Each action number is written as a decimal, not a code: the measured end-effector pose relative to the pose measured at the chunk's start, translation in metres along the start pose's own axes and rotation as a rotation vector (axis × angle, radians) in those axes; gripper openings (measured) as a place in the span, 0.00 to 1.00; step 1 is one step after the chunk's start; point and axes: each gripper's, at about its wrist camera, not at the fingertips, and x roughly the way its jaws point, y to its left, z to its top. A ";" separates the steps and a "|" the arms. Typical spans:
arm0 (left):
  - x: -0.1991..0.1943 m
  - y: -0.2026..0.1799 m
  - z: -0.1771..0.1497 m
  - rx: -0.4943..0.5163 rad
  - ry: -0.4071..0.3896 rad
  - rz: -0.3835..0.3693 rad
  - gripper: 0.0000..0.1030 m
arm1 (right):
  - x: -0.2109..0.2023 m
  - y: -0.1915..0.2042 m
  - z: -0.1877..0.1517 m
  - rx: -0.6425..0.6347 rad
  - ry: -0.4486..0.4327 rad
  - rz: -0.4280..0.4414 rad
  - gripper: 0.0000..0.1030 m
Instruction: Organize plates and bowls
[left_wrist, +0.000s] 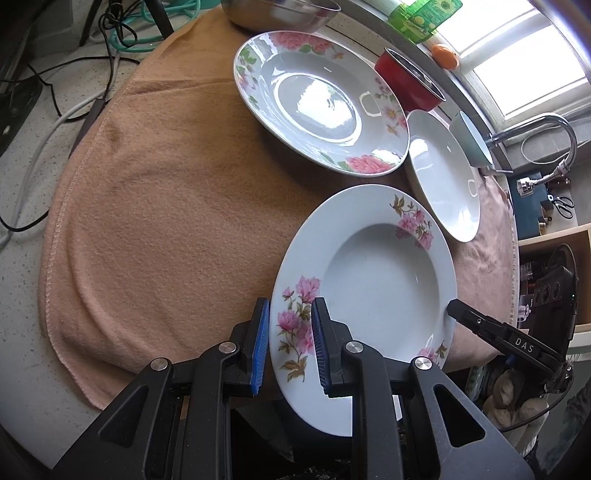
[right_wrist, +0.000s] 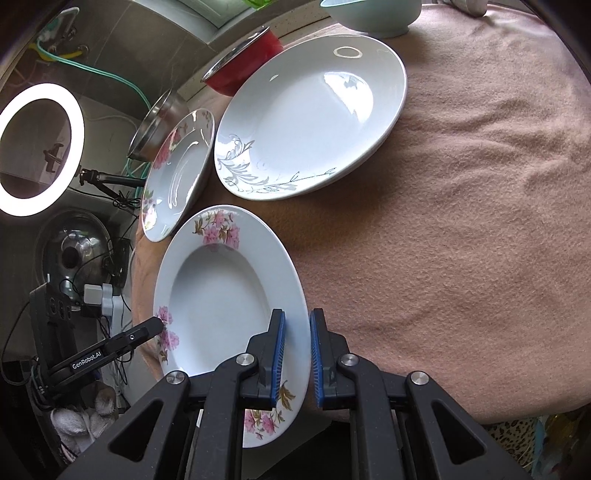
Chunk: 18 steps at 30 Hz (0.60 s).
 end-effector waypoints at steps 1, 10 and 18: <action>0.000 0.000 0.000 -0.001 0.000 0.000 0.20 | 0.000 0.000 0.000 0.002 0.000 0.001 0.12; 0.001 0.001 0.000 0.008 0.002 0.001 0.20 | -0.001 0.000 0.002 -0.007 -0.011 -0.008 0.12; 0.002 0.000 -0.001 0.015 -0.001 -0.004 0.20 | -0.002 0.000 0.001 -0.006 -0.016 -0.008 0.12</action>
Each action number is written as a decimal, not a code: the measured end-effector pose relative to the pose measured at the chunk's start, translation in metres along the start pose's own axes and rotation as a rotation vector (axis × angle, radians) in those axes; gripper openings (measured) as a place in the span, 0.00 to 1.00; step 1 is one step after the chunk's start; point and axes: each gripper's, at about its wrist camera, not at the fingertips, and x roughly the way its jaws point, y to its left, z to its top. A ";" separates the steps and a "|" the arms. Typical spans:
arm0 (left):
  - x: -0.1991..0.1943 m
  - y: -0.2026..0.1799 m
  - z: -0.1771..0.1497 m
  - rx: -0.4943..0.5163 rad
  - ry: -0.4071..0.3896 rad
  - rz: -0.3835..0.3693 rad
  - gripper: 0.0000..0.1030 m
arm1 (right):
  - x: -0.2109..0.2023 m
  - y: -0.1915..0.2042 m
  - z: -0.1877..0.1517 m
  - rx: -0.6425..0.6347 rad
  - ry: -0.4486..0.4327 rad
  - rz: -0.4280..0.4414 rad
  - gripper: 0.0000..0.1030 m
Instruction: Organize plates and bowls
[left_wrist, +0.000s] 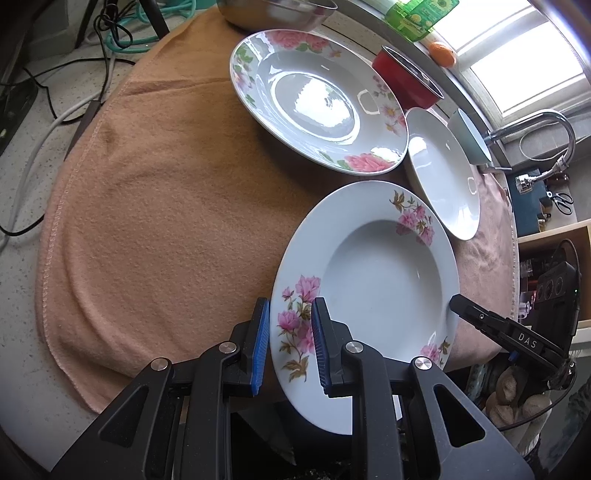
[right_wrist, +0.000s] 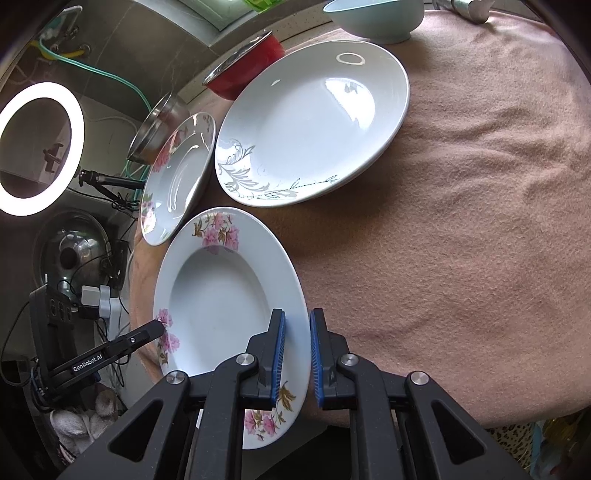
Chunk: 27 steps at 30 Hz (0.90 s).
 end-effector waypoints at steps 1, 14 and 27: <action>0.001 0.000 0.000 0.002 0.000 -0.001 0.20 | 0.000 -0.001 0.000 0.005 0.000 0.004 0.12; 0.001 -0.004 0.000 0.034 -0.012 0.022 0.20 | 0.000 0.002 -0.004 0.004 -0.019 -0.018 0.14; -0.021 0.010 0.006 0.000 -0.062 0.030 0.20 | -0.027 -0.001 -0.004 -0.016 -0.083 -0.068 0.20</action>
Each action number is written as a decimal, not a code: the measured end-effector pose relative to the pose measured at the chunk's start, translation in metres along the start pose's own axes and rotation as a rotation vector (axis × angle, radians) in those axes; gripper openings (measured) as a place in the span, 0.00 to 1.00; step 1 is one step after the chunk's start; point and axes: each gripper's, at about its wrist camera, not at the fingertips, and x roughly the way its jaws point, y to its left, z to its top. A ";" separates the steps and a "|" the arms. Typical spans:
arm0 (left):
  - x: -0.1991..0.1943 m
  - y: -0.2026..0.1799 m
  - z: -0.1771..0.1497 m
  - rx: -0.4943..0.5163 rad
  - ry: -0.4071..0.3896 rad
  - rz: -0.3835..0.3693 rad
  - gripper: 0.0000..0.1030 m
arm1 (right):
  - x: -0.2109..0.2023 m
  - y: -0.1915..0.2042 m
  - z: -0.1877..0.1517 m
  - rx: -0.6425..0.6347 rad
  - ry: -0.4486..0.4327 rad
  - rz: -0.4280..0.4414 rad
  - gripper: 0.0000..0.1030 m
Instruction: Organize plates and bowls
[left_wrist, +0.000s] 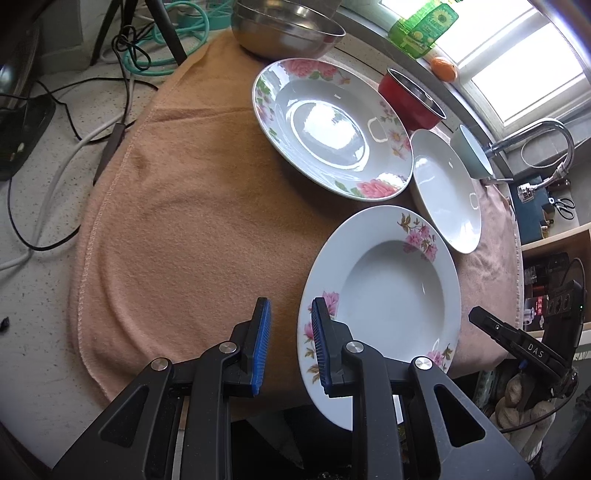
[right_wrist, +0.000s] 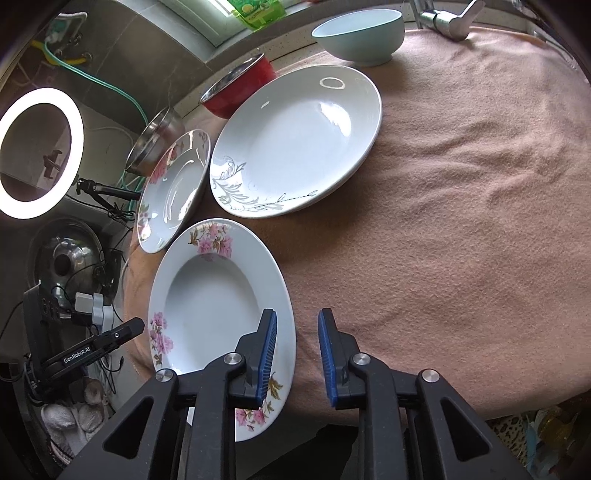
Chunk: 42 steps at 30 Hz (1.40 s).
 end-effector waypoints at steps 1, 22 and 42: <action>-0.003 0.002 0.001 -0.005 -0.008 -0.003 0.20 | -0.004 0.000 0.001 -0.005 -0.013 -0.008 0.20; -0.035 0.041 0.037 -0.169 -0.145 -0.052 0.20 | -0.048 0.042 0.077 -0.207 -0.182 0.047 0.21; -0.026 0.047 0.066 -0.241 -0.183 -0.091 0.21 | 0.000 0.103 0.143 -0.326 -0.012 0.095 0.29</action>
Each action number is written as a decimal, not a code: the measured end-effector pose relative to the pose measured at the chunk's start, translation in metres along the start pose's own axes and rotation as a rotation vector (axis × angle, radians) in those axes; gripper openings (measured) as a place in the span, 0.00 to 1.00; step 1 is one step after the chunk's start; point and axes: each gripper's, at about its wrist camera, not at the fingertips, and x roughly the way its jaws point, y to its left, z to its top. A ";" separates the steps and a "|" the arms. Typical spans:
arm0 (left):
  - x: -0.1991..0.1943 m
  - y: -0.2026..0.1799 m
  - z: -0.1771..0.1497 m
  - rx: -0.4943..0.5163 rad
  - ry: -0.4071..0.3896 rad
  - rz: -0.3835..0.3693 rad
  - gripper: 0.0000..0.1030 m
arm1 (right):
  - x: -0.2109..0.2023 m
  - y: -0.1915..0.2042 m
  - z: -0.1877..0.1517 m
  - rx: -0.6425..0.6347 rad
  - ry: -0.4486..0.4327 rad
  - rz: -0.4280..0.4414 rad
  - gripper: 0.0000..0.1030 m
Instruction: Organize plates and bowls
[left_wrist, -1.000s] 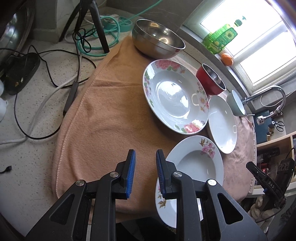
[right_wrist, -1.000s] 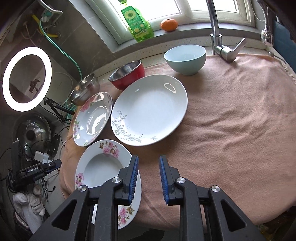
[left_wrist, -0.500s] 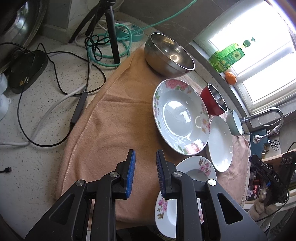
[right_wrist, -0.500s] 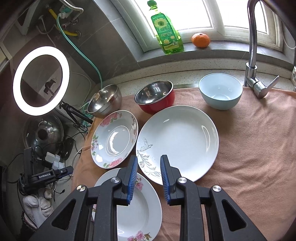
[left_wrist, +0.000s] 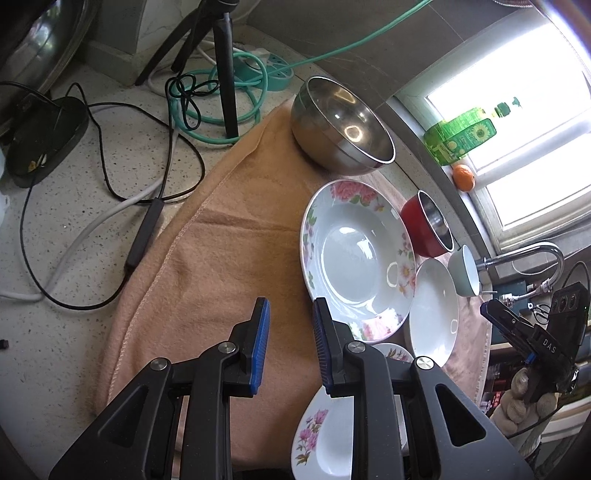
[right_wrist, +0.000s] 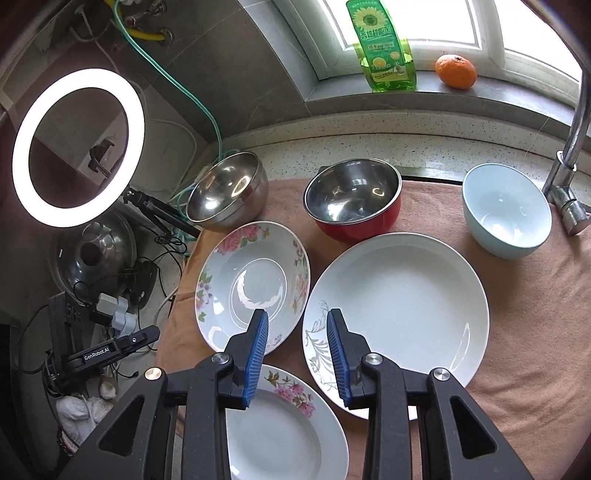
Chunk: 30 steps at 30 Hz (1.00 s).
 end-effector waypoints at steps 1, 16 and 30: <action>0.002 -0.001 0.001 -0.005 0.003 -0.005 0.21 | 0.003 0.001 0.003 -0.006 0.008 0.005 0.29; 0.028 -0.007 0.007 -0.038 0.034 -0.018 0.21 | 0.059 0.000 0.043 -0.031 0.097 0.017 0.29; 0.040 -0.005 0.015 -0.050 0.045 -0.016 0.21 | 0.100 -0.001 0.054 -0.014 0.163 0.027 0.25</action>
